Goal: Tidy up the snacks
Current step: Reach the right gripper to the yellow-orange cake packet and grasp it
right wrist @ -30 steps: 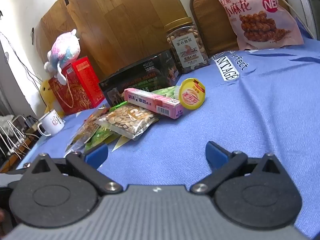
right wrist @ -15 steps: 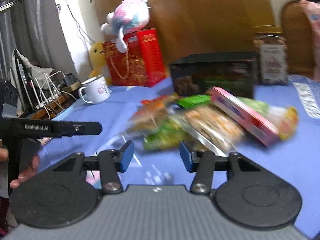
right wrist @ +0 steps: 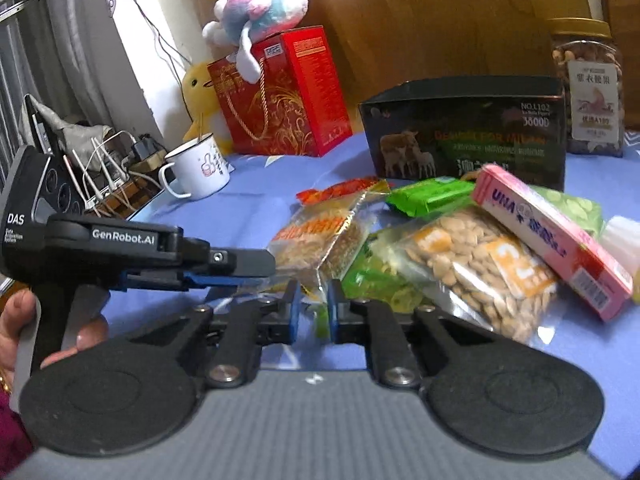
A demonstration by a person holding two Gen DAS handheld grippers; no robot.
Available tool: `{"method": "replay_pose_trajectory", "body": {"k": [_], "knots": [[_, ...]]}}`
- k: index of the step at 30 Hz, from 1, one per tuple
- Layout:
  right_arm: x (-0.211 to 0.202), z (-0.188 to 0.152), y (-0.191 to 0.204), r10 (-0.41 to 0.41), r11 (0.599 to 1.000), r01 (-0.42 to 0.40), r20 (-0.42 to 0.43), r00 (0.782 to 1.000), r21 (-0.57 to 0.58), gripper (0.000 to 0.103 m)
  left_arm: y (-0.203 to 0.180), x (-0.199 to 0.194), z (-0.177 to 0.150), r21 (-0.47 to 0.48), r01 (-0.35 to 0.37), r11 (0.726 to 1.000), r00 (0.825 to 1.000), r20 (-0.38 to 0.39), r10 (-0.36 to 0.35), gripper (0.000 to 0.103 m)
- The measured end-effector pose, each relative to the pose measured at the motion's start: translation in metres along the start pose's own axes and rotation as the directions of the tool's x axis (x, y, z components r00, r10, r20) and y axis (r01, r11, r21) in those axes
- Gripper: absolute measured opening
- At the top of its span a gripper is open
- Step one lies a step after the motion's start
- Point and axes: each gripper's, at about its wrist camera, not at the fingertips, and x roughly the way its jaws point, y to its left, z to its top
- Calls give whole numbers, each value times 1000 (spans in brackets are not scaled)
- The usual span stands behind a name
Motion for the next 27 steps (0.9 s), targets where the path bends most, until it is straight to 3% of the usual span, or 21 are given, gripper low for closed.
{"method": "replay_pose_trajectory", "body": {"k": [5,9,10,12,17,19,21,27], "knots": [[-15,-22,19,96,995,-94,-67,993,23,17,-2,-31,-17,26,-53,998,998,24,52,25],[-23,-45,53,246,968,-252,-164,955,-16,21,1,-58,-27,18,-90,996,995,46,89,29],[-26,-47,57,250,965,-259,-169,953,-31,22,1,-65,-29,17,-99,995,994,53,98,29],[-34,-44,53,241,968,-249,-153,959,-37,23,0,-80,-37,22,-105,994,992,68,104,30],[-60,-35,13,204,976,-199,-44,978,89,23,-9,-99,-52,34,-67,997,996,53,65,44],[-65,-32,-5,166,974,-162,-7,986,158,31,-14,-96,-53,38,-40,998,999,36,38,49],[-64,-32,-17,121,969,-123,22,992,216,40,-19,-87,-55,48,-40,998,999,20,39,49],[-38,-41,-23,151,951,-140,-21,988,274,39,-19,-59,-69,18,-62,998,998,-30,62,40]]}}
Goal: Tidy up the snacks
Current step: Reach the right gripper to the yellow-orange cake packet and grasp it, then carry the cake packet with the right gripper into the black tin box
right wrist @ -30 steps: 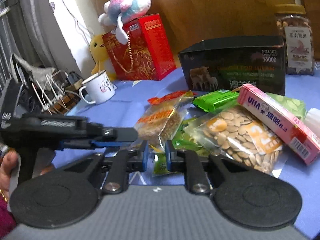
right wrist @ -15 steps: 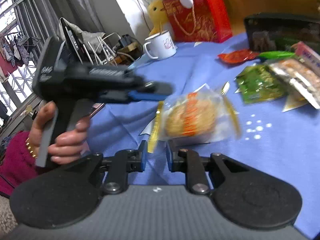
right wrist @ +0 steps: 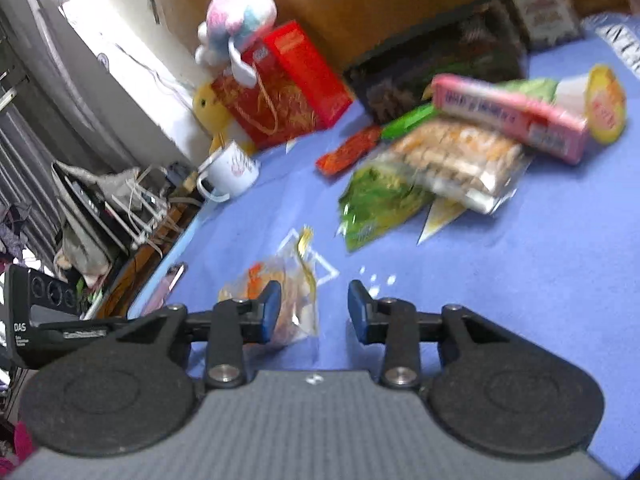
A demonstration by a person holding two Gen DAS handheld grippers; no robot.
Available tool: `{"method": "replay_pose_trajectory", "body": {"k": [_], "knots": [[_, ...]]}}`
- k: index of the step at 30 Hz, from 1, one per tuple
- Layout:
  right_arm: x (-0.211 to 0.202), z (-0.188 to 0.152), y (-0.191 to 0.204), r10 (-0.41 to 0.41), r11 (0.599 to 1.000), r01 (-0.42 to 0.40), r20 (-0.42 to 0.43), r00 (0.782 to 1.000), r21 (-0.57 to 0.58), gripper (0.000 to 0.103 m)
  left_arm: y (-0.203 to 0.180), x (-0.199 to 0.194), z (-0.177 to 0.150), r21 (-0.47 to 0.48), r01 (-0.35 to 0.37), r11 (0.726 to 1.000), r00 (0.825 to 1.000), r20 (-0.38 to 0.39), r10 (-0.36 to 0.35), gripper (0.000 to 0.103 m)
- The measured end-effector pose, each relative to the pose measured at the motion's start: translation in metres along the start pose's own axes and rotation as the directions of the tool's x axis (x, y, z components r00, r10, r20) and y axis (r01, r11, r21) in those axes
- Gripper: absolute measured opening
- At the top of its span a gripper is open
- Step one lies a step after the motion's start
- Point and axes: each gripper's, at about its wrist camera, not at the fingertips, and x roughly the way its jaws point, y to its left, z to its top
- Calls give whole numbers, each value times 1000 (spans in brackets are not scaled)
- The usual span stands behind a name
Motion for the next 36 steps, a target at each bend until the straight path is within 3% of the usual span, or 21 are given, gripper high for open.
{"method": "replay_pose_trajectory", "body": {"k": [1,2,6,10,15,20,26,30,36], "knots": [[3,-4,1,12,1000,-12,-20,1000,3,36,0,0,-3,-1,8,1000,1000,-3,-8,37],[4,-7,1,33,999,-33,-33,999,6,26,-1,0,-4,4,8,1000,1000,-4,-8,35],[-11,-16,5,53,998,-55,-41,998,-37,23,-14,4,-8,41,19,999,999,-33,-17,35],[-35,-29,5,14,994,-16,-20,1000,-111,21,-40,15,-15,124,49,991,997,-66,-41,35],[-60,-43,2,-39,988,38,-2,999,-152,19,-76,32,-22,241,94,966,991,-114,-68,36],[-74,-42,-9,-72,991,74,22,997,-114,19,-106,47,-9,330,114,937,988,-138,-72,36],[-77,10,-14,-69,989,82,101,992,-125,19,-127,52,46,353,134,926,991,-77,-114,36],[-61,69,-16,-70,980,97,156,985,-173,19,-138,68,105,365,109,924,993,-4,-116,36],[-11,164,-40,-101,970,137,182,978,-199,19,-140,121,195,348,55,936,995,59,-80,36]]}}
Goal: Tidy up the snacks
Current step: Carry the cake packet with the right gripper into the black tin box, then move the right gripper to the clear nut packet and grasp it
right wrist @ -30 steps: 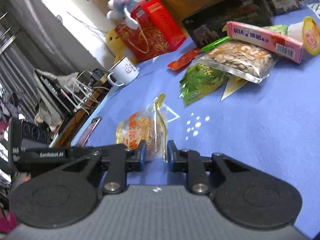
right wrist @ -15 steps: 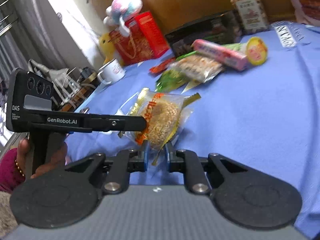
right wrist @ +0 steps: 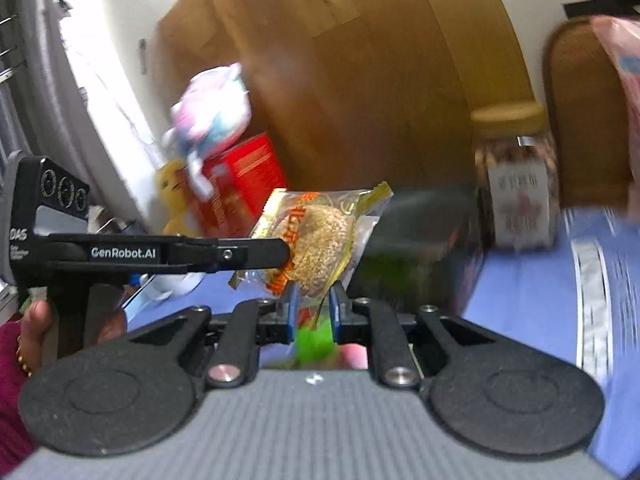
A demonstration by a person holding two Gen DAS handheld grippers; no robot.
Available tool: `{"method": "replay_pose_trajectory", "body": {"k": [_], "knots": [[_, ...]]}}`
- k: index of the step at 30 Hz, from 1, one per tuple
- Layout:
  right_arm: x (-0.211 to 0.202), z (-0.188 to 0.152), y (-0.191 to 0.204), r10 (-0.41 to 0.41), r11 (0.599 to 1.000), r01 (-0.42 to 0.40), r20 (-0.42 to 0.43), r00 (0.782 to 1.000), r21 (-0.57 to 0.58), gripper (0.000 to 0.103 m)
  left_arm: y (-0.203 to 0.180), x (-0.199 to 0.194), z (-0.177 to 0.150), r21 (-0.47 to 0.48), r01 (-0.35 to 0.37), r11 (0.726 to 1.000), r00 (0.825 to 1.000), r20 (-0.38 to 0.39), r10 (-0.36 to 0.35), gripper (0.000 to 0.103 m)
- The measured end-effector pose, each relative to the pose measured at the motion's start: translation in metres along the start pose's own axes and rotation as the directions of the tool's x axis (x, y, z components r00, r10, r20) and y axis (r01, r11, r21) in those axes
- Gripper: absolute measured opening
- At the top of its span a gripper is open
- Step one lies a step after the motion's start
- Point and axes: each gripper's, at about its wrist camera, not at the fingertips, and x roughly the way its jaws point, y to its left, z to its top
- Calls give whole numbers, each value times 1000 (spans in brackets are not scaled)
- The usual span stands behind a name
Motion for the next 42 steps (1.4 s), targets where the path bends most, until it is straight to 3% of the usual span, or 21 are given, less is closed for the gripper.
{"method": "replay_pose_trajectory", "body": {"k": [5,10,12,16,19,24,26,33,37,39,42], "knots": [[53,34,-28,-46,999,46,-51,998,-4,19,32,50,25,-46,-44,998,999,-27,42,37],[82,34,-38,-111,994,109,-100,989,-28,32,45,80,22,-51,-92,994,993,-78,88,39],[77,34,-40,-114,993,113,-72,991,-19,40,43,79,20,-18,-100,995,993,-68,99,42],[51,36,-45,-123,992,122,19,992,7,40,46,59,24,0,-111,994,994,10,111,45],[26,28,-48,-141,990,139,73,987,33,40,62,47,27,-40,-236,971,968,76,238,51],[4,5,-56,-168,982,156,103,980,110,40,85,81,18,-103,-308,946,950,-88,300,38],[-3,-6,-60,-174,977,158,101,980,143,40,82,87,12,-100,-324,941,944,-90,316,37],[-17,-22,-49,-171,978,154,117,978,139,40,79,66,-2,-81,-309,947,949,-83,303,42],[-27,-35,-41,-147,982,133,102,984,132,40,79,33,-8,-85,-316,945,949,-27,315,44],[-32,-47,-40,-145,981,134,75,987,141,41,73,14,-22,-96,-290,952,957,2,291,44],[-36,-65,-36,-109,982,104,25,994,158,41,58,-2,-51,-88,-196,977,981,-27,194,44]]}}
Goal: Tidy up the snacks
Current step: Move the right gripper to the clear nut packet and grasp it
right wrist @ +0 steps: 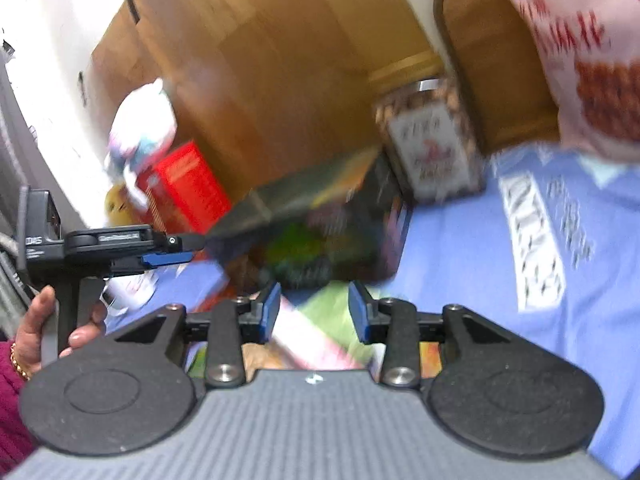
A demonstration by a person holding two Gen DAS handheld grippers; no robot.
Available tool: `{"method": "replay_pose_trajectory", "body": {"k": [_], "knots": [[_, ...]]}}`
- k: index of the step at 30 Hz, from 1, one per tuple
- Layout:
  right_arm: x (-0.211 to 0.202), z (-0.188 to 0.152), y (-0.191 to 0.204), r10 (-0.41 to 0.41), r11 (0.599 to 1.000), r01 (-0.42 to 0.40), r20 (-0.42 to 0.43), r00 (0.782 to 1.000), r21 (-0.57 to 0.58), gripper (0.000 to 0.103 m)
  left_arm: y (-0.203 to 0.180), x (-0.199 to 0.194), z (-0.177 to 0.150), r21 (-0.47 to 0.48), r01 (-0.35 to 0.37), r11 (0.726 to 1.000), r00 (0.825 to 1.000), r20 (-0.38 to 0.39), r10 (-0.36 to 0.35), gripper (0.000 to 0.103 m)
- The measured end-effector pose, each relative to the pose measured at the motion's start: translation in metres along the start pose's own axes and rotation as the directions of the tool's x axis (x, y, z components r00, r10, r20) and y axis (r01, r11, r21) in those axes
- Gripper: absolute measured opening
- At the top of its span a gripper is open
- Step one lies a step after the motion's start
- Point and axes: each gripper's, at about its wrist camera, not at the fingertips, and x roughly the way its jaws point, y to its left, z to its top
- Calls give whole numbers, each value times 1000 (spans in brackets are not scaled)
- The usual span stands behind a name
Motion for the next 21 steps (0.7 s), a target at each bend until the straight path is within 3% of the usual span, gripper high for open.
{"method": "replay_pose_trajectory", "body": {"k": [4,8,9,11,14,21], "knots": [[-8,-20,7,-12,1000,12,-16,1000,12,41,-22,-5,-46,8,112,994,990,-93,-111,44],[-10,-33,18,-29,1000,29,-15,999,-10,41,-36,4,-75,-28,185,982,968,-168,-187,30],[-13,-34,23,-25,1000,25,-27,999,-9,41,-36,2,-80,-37,192,981,967,-167,-195,29],[-16,-40,29,1,1000,-2,-63,998,-11,40,-33,-4,-84,-46,199,979,966,-161,-204,17],[-28,-55,38,-16,999,13,-55,998,-52,41,-24,-20,-96,-79,202,976,964,-160,-213,15],[-26,-76,33,-6,1000,8,-109,994,16,41,0,-53,-132,-125,184,975,963,-174,-204,15]]}}
